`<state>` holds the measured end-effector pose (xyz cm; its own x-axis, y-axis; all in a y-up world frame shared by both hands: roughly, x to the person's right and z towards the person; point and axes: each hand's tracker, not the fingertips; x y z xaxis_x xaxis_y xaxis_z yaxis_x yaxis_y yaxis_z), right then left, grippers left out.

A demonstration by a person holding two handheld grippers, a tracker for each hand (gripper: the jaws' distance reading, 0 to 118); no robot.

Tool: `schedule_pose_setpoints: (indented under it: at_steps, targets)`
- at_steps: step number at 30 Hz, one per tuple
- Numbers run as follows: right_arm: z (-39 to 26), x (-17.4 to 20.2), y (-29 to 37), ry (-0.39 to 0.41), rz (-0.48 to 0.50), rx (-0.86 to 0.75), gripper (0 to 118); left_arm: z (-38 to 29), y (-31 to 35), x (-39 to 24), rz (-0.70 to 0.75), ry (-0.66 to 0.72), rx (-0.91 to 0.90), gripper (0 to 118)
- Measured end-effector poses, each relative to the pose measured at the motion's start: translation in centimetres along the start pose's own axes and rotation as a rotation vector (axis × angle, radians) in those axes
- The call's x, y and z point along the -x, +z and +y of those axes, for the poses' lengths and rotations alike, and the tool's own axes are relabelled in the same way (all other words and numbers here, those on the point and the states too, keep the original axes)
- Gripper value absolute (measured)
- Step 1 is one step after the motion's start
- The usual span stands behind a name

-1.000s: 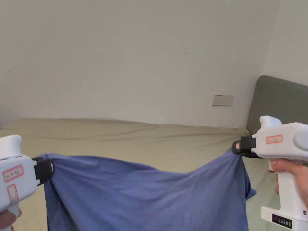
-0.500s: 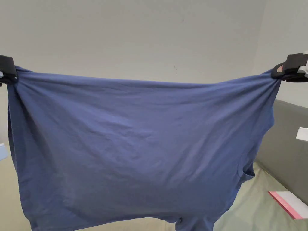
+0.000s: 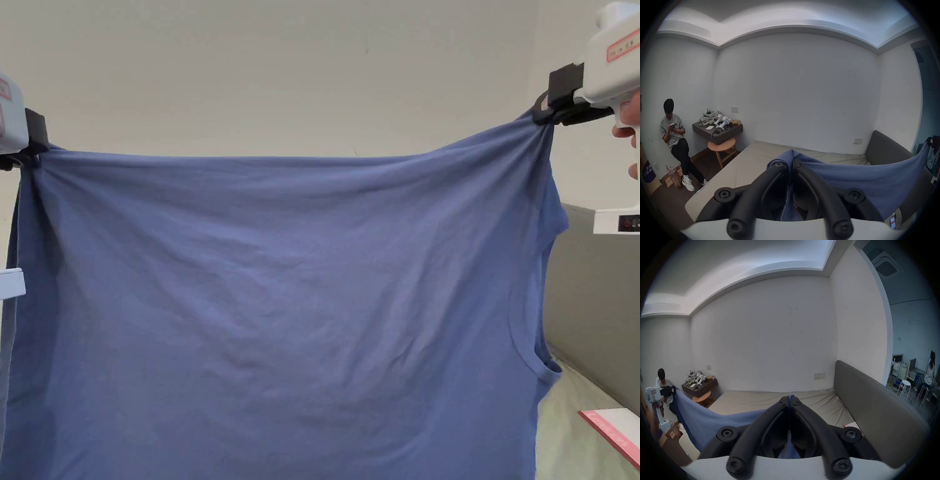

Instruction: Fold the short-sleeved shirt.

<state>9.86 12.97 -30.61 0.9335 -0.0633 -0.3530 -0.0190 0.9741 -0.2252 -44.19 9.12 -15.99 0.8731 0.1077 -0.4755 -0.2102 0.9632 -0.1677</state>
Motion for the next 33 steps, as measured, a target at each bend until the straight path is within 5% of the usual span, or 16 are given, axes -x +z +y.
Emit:
schedule_pose_setpoints:
  at_steps: [13,21,33]
  targets:
    - [-1.5,0.0,-12.8,0.116,-0.077,0.025,3,-1.8,-14.6,-2.6,0.080,-0.040,0.053,6]
    - [-6.4,-0.2,-19.3,0.109,-0.076,0.081,3,-6.1,-19.6,-3.2,0.090,-0.085,0.086,6]
    - [-26.4,-4.2,-29.7,-0.100,0.023,0.314,3,-24.0,-28.6,-0.8,0.059,-0.039,0.323,6]
